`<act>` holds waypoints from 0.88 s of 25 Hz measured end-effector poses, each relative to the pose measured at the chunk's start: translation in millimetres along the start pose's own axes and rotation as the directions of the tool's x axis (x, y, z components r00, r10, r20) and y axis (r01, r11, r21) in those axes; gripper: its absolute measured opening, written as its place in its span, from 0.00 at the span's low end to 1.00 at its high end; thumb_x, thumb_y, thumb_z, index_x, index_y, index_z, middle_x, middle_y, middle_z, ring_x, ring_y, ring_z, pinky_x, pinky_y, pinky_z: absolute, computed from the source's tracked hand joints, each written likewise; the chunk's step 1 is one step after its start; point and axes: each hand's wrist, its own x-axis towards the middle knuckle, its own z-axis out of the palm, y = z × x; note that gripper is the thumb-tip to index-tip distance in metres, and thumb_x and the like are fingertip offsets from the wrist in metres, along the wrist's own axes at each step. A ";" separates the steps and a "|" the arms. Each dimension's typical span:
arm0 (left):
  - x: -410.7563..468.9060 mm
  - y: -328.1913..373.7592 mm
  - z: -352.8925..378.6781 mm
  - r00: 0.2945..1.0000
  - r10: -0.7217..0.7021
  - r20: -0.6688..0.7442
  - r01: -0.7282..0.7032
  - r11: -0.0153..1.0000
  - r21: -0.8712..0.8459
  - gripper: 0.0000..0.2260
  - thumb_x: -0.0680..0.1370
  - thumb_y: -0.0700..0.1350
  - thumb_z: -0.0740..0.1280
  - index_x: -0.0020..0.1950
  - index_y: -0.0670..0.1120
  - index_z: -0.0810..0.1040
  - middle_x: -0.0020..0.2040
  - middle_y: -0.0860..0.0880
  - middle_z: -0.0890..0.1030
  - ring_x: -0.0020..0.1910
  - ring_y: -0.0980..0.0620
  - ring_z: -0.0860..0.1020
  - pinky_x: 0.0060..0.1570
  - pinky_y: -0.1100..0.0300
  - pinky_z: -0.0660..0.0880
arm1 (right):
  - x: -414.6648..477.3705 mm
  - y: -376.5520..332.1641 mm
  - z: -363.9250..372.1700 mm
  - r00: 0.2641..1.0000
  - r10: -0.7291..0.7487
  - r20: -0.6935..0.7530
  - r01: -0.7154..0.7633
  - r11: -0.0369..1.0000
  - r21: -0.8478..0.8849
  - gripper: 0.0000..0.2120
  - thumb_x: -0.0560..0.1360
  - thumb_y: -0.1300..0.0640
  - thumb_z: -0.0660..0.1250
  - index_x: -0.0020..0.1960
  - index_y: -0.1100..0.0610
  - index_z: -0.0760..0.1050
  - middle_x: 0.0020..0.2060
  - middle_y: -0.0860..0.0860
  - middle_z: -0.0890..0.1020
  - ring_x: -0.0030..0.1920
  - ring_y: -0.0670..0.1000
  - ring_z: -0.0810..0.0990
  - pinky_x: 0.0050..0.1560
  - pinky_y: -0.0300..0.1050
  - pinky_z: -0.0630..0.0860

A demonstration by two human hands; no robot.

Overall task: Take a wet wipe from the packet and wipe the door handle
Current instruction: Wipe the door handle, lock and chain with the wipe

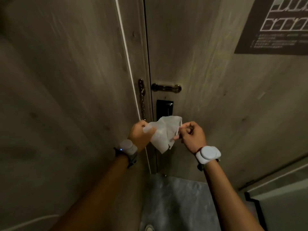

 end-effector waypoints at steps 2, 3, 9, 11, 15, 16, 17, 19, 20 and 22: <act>10.1 -2.4 1.6 0.982 -0.171 0.075 0.154 0.968 0.197 0.10 0.77 0.55 0.63 0.36 0.57 0.68 0.31 0.58 0.72 0.26 0.60 0.72 0.29 0.75 0.70 | 6.7 14.7 12.0 0.999 0.049 -0.006 -0.048 0.996 0.071 0.06 0.78 0.66 0.63 0.44 0.57 0.72 0.38 0.68 0.83 0.38 0.56 0.88 0.47 0.57 0.83; 24.1 -10.2 16.0 0.998 -0.058 0.014 0.054 0.980 0.194 0.08 0.77 0.52 0.66 0.40 0.54 0.71 0.34 0.56 0.75 0.26 0.59 0.74 0.26 0.71 0.71 | 9.5 22.9 17.1 0.997 0.076 -0.014 -0.074 0.994 0.075 0.05 0.78 0.65 0.63 0.44 0.57 0.73 0.39 0.66 0.83 0.40 0.58 0.88 0.50 0.60 0.83; 58.0 -43.0 42.9 0.983 -0.160 0.087 0.170 0.977 -0.127 0.06 0.79 0.41 0.66 0.52 0.46 0.70 0.49 0.38 0.82 0.41 0.44 0.85 0.42 0.49 0.83 | 20.5 63.8 40.5 0.985 0.173 0.002 -0.173 0.985 0.011 0.06 0.77 0.52 0.69 0.48 0.54 0.76 0.43 0.59 0.84 0.46 0.60 0.85 0.53 0.64 0.81; 65.9 -55.8 50.8 0.990 -0.132 0.060 0.136 0.988 -0.078 0.09 0.77 0.43 0.69 0.49 0.50 0.70 0.49 0.40 0.82 0.45 0.43 0.84 0.45 0.47 0.82 | 23.8 71.5 45.4 0.979 0.201 0.015 -0.200 0.979 -0.034 0.11 0.75 0.49 0.72 0.47 0.55 0.75 0.42 0.59 0.84 0.46 0.60 0.85 0.52 0.64 0.81; 78.8 -78.2 65.8 0.999 -0.053 -0.002 0.053 0.998 -0.014 0.13 0.75 0.45 0.72 0.47 0.51 0.66 0.45 0.37 0.79 0.43 0.43 0.82 0.38 0.57 0.80 | 38.0 89.7 55.0 0.970 0.237 0.045 -0.233 0.969 -0.085 0.14 0.75 0.50 0.72 0.49 0.60 0.74 0.44 0.62 0.84 0.46 0.62 0.85 0.52 0.65 0.80; 84.3 -84.3 70.2 1.000 -0.028 -0.015 0.027 1.000 -0.009 0.14 0.75 0.45 0.72 0.46 0.51 0.65 0.44 0.37 0.78 0.41 0.45 0.82 0.36 0.61 0.78 | 43.0 94.0 58.6 0.968 0.248 0.042 -0.243 0.965 -0.094 0.13 0.75 0.51 0.72 0.49 0.59 0.74 0.44 0.61 0.84 0.46 0.61 0.85 0.52 0.65 0.80; 90.8 -92.0 74.6 1.000 0.002 -0.022 -0.002 1.000 0.013 0.14 0.76 0.44 0.71 0.44 0.50 0.65 0.41 0.39 0.77 0.39 0.50 0.81 0.35 0.66 0.76 | 48.4 99.2 62.8 0.965 0.260 0.025 -0.256 0.961 -0.104 0.12 0.74 0.51 0.72 0.47 0.58 0.74 0.43 0.61 0.84 0.46 0.61 0.85 0.52 0.64 0.80; 102.9 -102.1 82.5 0.997 0.067 -0.030 -0.064 0.995 0.081 0.13 0.76 0.43 0.71 0.40 0.51 0.67 0.36 0.47 0.74 0.33 0.62 0.75 0.31 0.72 0.73 | 58.4 108.3 70.7 0.964 0.264 -0.013 -0.263 0.956 -0.133 0.11 0.73 0.52 0.74 0.45 0.55 0.74 0.42 0.59 0.84 0.46 0.61 0.84 0.50 0.61 0.81; 109.1 -105.2 85.8 0.996 0.089 -0.028 -0.086 0.991 0.098 0.12 0.75 0.43 0.72 0.39 0.51 0.69 0.35 0.49 0.75 0.31 0.62 0.74 0.30 0.74 0.72 | 62.5 111.5 74.9 0.963 0.267 -0.015 -0.267 0.955 -0.127 0.11 0.72 0.52 0.75 0.45 0.55 0.74 0.42 0.58 0.84 0.46 0.61 0.84 0.51 0.61 0.81; 123.1 -113.9 97.3 0.992 0.120 -0.030 -0.118 0.991 0.062 0.07 0.74 0.44 0.73 0.41 0.49 0.75 0.36 0.51 0.78 0.32 0.64 0.76 0.31 0.76 0.72 | 71.9 122.5 84.2 0.963 0.270 -0.008 -0.269 0.957 -0.108 0.12 0.71 0.50 0.75 0.47 0.55 0.75 0.43 0.56 0.85 0.47 0.60 0.85 0.50 0.62 0.81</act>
